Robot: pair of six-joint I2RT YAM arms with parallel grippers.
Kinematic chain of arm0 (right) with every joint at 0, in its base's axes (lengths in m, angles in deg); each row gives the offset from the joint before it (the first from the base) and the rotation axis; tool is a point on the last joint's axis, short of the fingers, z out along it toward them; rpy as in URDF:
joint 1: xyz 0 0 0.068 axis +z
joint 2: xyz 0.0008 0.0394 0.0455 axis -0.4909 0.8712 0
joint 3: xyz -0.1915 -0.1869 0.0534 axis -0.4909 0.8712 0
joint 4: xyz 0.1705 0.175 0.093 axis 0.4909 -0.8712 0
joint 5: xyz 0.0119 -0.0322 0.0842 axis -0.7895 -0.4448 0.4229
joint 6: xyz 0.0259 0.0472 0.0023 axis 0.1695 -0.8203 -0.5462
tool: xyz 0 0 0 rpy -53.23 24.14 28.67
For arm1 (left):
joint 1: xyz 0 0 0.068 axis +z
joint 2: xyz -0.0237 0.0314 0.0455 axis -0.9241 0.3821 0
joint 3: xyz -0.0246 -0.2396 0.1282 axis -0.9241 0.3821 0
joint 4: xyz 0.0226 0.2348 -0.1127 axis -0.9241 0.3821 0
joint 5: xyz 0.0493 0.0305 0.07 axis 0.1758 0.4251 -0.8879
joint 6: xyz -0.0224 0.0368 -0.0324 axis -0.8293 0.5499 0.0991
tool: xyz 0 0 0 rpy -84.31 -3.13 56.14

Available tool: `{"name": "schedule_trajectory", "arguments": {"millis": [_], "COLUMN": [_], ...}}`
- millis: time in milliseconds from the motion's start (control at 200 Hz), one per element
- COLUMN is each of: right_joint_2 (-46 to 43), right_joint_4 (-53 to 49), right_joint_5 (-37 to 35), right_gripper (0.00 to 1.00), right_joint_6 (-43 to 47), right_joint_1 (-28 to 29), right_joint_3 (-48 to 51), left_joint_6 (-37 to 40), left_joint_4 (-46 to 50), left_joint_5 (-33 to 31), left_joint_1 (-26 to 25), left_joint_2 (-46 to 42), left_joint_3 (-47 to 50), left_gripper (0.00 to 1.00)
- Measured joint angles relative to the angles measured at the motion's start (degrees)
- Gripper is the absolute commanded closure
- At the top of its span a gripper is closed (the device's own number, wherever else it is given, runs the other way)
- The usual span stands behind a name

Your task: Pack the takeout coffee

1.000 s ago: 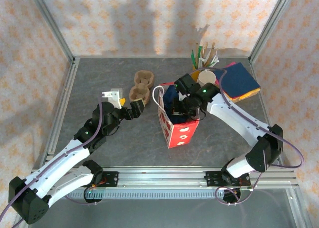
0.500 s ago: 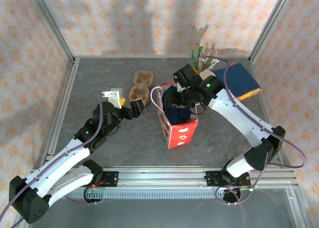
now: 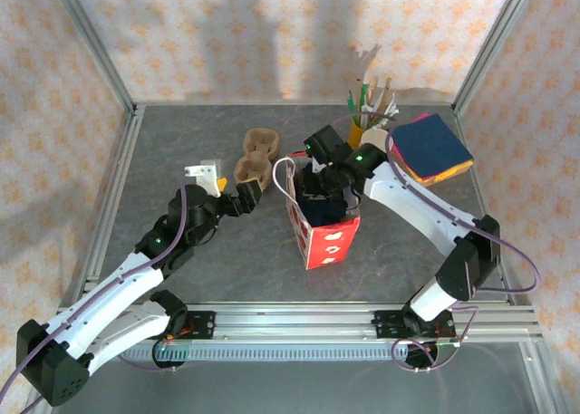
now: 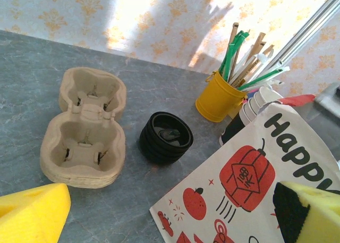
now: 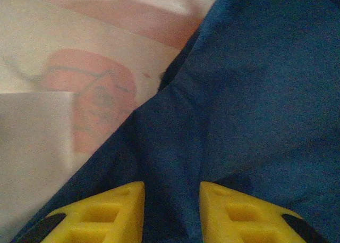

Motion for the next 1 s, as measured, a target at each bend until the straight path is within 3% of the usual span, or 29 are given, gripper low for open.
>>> {"name": "schedule_trajectory", "arguments": {"millis": [305, 576, 691, 736, 781, 996], "right_joint_2": [1.4, -1.81, -5.49, -7.13, -9.03, -21.4], "right_joint_4": [-1.16, -1.2, 0.59, 2.21, 4.33, 16.63], "right_joint_5": [-0.24, -3.34, -5.88, -7.37, -9.25, -16.7], "right_gripper": [0.68, 0.53, 0.43, 0.33, 0.29, 0.12], "right_joint_6": [0.2, 2.58, 3.96, 5.14, 6.27, 11.08], "right_joint_1": [0.0, -1.25, -5.53, -7.82, -9.81, -22.18], "right_joint_3": [-3.98, -15.58, -16.15, -15.67, -14.25, 1.46], "left_joint_6": [0.0, 0.04, 0.79, 1.22, 1.55, 4.28], "left_joint_4": [0.0, 0.04, 0.98, 1.03, 1.01, -1.68], "left_joint_5": [-0.37, -2.27, -5.09, -6.67, -8.04, -20.31], "left_joint_1": [0.0, 0.0, 0.0, 0.02, 0.24, 1.75], "left_joint_2": [-0.52, -1.16, -1.18, -1.14, -1.14, -1.16], "left_joint_3": [0.0, -0.02, -0.87, -1.51, -2.12, -2.8], "left_gripper": [0.01, 0.01, 0.01, 0.01, 0.01, 0.01]}}
